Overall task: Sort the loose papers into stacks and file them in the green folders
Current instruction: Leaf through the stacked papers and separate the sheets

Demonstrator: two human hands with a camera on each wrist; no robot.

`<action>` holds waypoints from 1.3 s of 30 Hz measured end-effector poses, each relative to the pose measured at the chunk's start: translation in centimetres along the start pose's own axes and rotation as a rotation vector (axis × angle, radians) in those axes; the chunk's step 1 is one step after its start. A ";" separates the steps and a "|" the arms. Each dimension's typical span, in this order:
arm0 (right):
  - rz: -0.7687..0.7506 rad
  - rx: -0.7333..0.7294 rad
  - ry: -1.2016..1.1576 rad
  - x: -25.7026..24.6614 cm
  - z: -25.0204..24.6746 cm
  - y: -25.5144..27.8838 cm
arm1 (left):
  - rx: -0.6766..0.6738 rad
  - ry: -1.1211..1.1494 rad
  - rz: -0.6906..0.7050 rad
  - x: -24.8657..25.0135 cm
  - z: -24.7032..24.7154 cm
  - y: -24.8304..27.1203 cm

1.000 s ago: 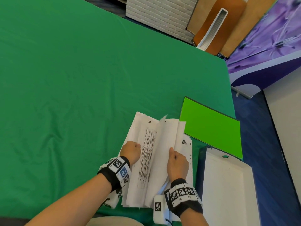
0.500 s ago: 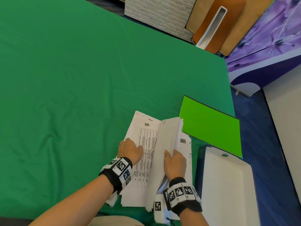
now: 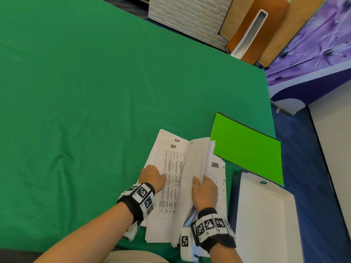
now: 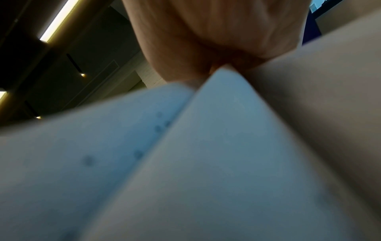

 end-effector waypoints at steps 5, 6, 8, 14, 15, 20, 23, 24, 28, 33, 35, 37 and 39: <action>-0.011 0.012 -0.008 -0.4 0.1 0.2 | 0.111 -0.008 0.184 0.5 -0.8 0.3; -0.012 0.013 -0.009 -0.5 0.1 0.2 | 0.150 -0.018 0.231 0.9 -1.2 0.6; -0.015 0.020 -0.015 -0.7 -0.1 0.2 | 0.221 -0.119 0.314 2.0 -1.9 1.0; -0.026 0.026 -0.031 -1.3 -0.6 -0.1 | 0.297 -0.654 0.392 4.0 -3.8 0.9; -0.025 0.026 -0.027 -1.3 -0.6 -0.1 | 0.260 -0.693 0.387 3.9 -3.8 0.7; -0.015 0.015 -0.029 -1.3 -0.2 0.1 | 0.160 -0.732 0.420 3.6 -3.4 0.8; -0.023 0.016 -0.035 -1.4 -0.2 0.1 | 0.128 -0.868 0.455 4.2 -3.0 1.2; -0.027 0.019 -0.032 -1.4 -0.2 0.0 | 0.116 -0.919 0.462 4.5 -3.0 1.4; -0.023 0.028 -0.021 -1.4 -0.5 0.0 | 0.131 -1.085 0.425 5.8 -3.3 2.4; -0.027 0.028 -0.031 -1.6 -0.3 0.0 | 0.198 -1.035 0.534 8.5 -3.1 4.3; -0.040 0.034 -0.029 -1.8 -0.4 0.1 | 0.212 -0.949 0.617 9.4 -2.4 5.0; -0.040 0.028 -0.046 -1.8 -0.3 0.3 | 0.201 -0.815 0.652 9.9 -1.6 5.6; -0.027 0.014 -0.075 -2.0 -0.2 0.3 | 0.171 -0.642 0.693 10.0 -1.1 6.1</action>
Point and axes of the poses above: each hand's wrist, its own y-axis away from the middle knuckle, its own z-axis out of the palm, x = y × z, the point moved 5 cm from there along -y, towards the middle knuckle, and after that the axes turned 3 degrees about -y, right-handed, at the moved point
